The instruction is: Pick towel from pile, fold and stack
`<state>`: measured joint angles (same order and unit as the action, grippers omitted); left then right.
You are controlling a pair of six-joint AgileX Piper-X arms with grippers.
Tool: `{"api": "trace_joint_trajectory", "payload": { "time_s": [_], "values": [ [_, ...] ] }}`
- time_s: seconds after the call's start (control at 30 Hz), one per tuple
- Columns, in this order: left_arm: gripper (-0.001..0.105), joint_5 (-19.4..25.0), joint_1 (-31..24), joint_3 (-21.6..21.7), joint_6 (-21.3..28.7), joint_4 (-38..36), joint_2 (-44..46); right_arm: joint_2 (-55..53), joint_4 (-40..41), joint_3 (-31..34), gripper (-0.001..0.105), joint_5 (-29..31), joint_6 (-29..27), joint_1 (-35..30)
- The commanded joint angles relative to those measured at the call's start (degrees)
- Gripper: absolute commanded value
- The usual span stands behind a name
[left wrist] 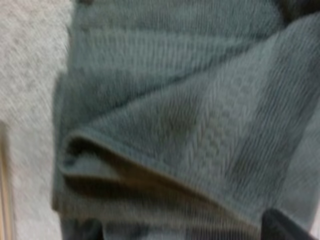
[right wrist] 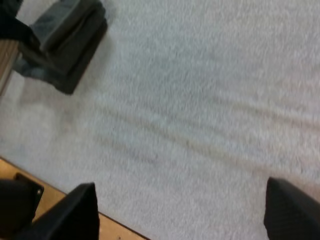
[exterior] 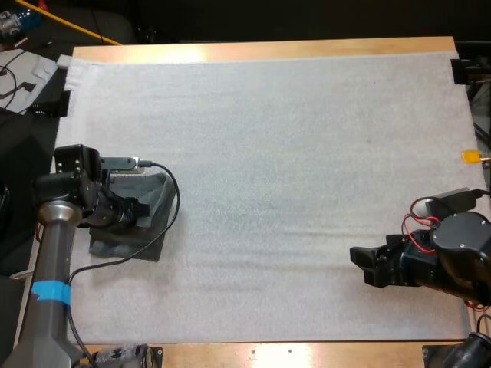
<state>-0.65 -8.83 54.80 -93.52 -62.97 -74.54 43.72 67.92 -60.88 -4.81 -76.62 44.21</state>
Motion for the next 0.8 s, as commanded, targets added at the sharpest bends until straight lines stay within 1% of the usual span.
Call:
{"api": "trace_joint_trajectory", "payload": {
  "time_s": [0.0, 0.17, 0.33, 0.47, 0.67, 0.77],
  "values": [
    [0.061, -0.8, 0.2, 1.4, -0.5, -0.9, 1.9, -0.3, 0.2, -0.2, 0.067, 0.2, -0.1, 0.1],
    [0.061, -1.1, 0.3, -1.8, -1.3, 3.6, 2.0, -0.4, -1.3, -0.3, 0.067, -0.7, -0.1, 0.1],
    [0.061, -1.8, 0.2, -4.7, -2.0, 7.7, 0.6, -0.2, -5.2, -0.3, 0.067, -5.2, 0.5, 0.0],
    [0.061, -2.0, 0.2, -5.5, -2.3, 9.0, -3.0, -0.2, -7.9, -0.4, 0.067, -8.1, 1.4, 0.0],
    [0.061, -2.6, 0.1, -5.6, -2.5, 9.2, -10.5, 0.0, -9.0, -0.2, 0.067, -8.6, 2.4, 0.0],
    [0.061, -2.2, 0.1, -5.4, -2.4, 8.9, -9.5, -0.2, -8.7, -0.1, 0.066, -8.1, 2.3, 0.0]
  ]
}}
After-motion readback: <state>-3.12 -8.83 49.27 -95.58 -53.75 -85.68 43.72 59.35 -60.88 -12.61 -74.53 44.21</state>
